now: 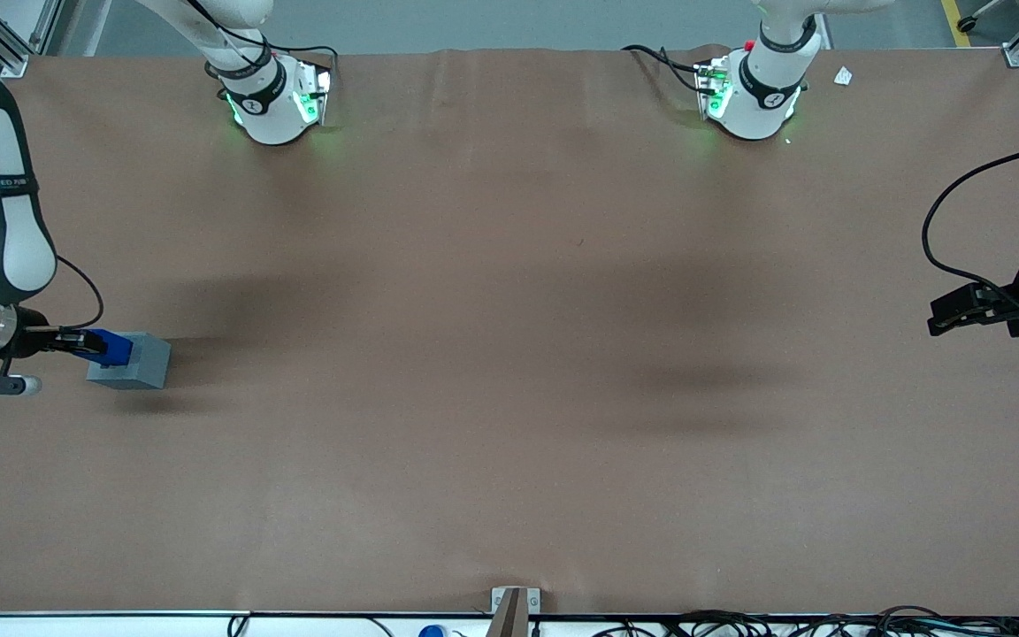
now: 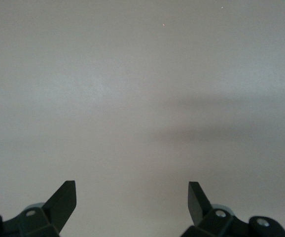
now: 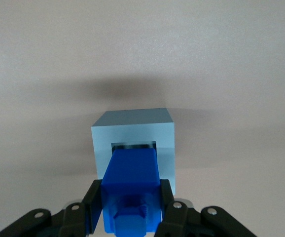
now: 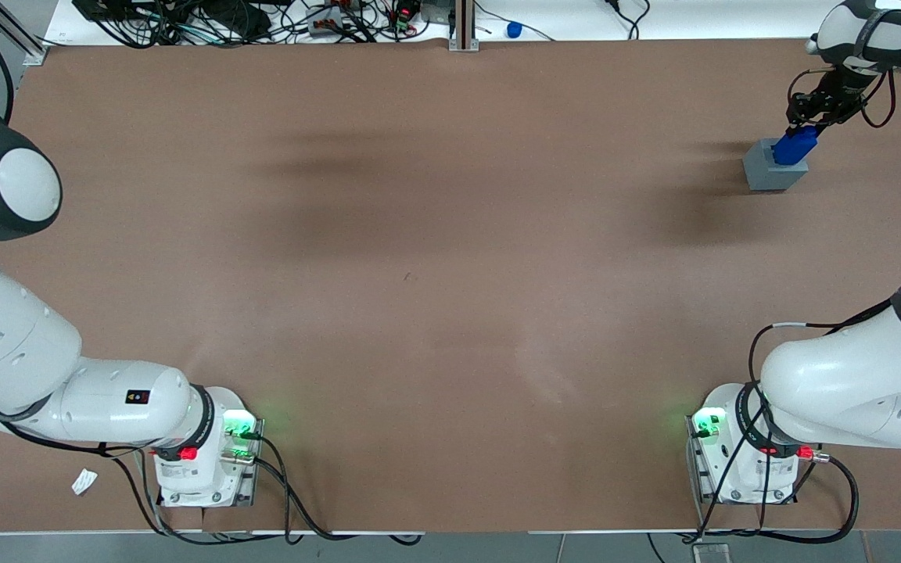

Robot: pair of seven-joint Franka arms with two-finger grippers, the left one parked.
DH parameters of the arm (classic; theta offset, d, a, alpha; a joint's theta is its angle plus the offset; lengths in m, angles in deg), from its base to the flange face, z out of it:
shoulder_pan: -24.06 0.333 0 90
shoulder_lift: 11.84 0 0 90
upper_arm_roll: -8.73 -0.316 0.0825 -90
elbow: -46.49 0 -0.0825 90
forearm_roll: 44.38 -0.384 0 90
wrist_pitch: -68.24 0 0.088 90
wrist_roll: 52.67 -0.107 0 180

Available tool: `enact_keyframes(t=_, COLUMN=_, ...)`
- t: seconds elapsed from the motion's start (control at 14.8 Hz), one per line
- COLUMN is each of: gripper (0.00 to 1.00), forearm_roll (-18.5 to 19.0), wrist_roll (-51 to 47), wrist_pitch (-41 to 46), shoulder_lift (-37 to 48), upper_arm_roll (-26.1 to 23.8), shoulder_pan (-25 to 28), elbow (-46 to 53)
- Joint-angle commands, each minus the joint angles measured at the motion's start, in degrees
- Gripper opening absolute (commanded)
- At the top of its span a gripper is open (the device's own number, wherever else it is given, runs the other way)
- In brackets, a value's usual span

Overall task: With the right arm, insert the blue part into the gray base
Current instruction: 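Lower the blue block into the gray base's opening with the right gripper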

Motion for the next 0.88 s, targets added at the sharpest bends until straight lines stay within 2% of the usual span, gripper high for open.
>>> enact_keyframes(t=0.0, gripper=0.15, forearm_roll=-0.60, wrist_roll=-0.49, wrist_pitch=-0.48, shoulder_lift=0.07, upper_arm_roll=-0.93, shoulder_pan=-1.03, elbow=-0.70)
enact_keyframes(t=0.81, gripper=0.16, forearm_roll=-0.60, wrist_roll=-0.49, wrist_pitch=-0.83, shoulder_lift=-0.55, upper_arm_roll=-0.93, shoulder_pan=-1.03, elbow=-0.70)
